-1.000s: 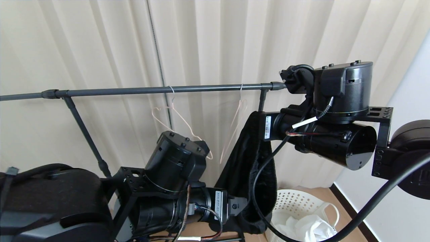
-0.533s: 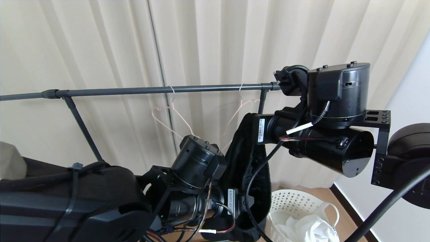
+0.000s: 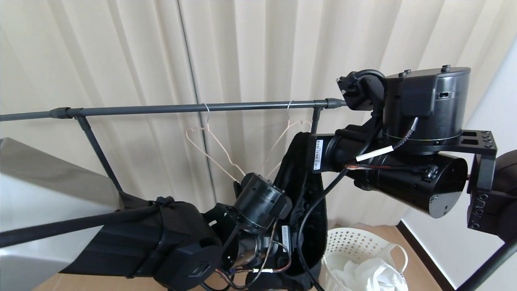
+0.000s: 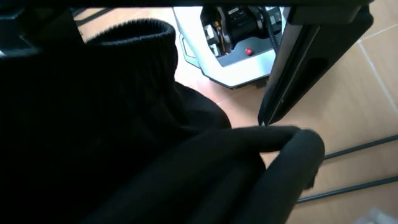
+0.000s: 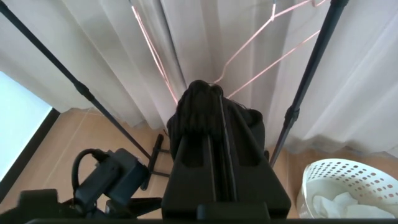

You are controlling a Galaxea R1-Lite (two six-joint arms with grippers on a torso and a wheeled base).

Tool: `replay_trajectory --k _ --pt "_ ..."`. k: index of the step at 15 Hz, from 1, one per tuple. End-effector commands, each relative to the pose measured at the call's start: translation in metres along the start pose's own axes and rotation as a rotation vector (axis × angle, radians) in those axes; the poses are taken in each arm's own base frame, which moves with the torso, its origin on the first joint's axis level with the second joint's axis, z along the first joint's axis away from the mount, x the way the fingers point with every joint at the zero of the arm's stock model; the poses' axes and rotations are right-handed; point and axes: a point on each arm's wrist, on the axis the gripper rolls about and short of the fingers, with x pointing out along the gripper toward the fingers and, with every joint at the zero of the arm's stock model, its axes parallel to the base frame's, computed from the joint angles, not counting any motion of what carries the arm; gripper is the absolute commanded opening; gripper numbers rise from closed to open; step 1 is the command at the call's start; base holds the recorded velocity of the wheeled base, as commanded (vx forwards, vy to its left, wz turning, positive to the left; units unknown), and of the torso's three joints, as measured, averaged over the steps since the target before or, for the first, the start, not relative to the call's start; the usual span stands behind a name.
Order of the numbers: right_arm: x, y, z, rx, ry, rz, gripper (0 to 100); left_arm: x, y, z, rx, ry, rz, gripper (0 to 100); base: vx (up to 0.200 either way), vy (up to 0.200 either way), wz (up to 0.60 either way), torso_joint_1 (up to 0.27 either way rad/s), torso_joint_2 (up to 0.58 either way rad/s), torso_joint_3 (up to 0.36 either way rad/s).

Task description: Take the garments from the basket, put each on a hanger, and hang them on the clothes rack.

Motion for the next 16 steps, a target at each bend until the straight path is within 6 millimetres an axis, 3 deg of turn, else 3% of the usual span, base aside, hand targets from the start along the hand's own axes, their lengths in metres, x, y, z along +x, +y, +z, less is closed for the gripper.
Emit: replay_trajectory --k 1,6,9,10,14,16 --pt "-0.006 -0.001 0.005 0.007 -0.018 0.005 0 0.006 0.002 -0.004 0.002 0.013 0.022 100 0.000 0.000 0.00 0.000 0.00 0.000" --pt "-0.008 -0.019 0.020 0.029 -0.064 -0.051 0 0.008 0.020 -0.026 0.019 0.048 0.131 100 0.000 0.000 0.00 0.000 0.00 0.000" --pt "-0.009 -0.030 0.026 0.039 -0.082 -0.084 0 0.000 0.025 -0.029 0.028 0.017 0.183 100 0.000 0.000 0.00 0.000 0.00 0.000" --pt "-0.009 -0.031 0.027 0.040 -0.084 -0.090 0 -0.007 0.025 -0.028 0.029 0.006 0.181 0 0.000 0.000 0.00 0.000 0.00 0.000" --pt "-0.009 -0.037 0.026 0.014 -0.078 -0.108 0 -0.036 0.027 -0.020 0.022 -0.075 0.183 0 0.000 0.000 0.00 0.000 0.00 0.000" --pt "-0.009 -0.046 0.015 -0.065 -0.038 -0.138 0 -0.056 0.030 -0.005 0.038 -0.169 0.212 0 0.000 0.000 0.00 0.000 0.00 0.000"
